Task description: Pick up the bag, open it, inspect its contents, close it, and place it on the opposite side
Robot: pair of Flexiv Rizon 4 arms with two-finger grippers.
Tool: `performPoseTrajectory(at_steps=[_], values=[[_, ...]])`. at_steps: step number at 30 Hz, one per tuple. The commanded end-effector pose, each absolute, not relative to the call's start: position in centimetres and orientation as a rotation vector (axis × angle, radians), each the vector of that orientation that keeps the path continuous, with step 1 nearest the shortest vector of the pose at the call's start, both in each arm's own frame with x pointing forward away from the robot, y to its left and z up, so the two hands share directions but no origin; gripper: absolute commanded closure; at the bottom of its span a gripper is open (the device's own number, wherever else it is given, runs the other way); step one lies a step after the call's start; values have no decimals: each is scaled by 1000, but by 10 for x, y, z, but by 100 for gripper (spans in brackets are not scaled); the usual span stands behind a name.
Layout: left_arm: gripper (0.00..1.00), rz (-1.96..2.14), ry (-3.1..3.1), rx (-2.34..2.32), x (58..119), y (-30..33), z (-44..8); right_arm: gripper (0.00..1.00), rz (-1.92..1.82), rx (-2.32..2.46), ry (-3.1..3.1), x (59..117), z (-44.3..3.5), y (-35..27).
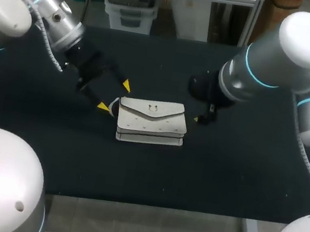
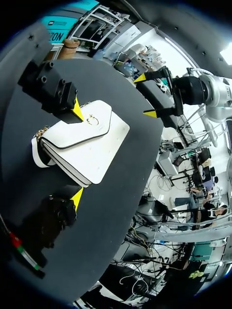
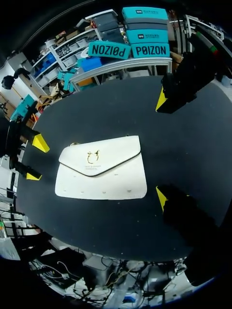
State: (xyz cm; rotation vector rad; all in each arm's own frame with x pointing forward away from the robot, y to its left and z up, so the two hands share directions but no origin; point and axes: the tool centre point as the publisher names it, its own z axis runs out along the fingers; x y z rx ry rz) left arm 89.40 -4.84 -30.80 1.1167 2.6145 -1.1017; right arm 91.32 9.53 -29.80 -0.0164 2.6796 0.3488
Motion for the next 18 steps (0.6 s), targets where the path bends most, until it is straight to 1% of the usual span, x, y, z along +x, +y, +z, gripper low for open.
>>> performPoseTrajectory(at_steps=[1,7,18], values=[[4,-1089,2628,1128,896,-50,-300,0,293,-22,2795,917,-290,97],[0,-1049,2627,1184,897,-52,-293,0,264,2,2835,923,-287,94],[0,-963,2741,1127,904,-55,-288,0,236,1,2866,928,-276,95]])
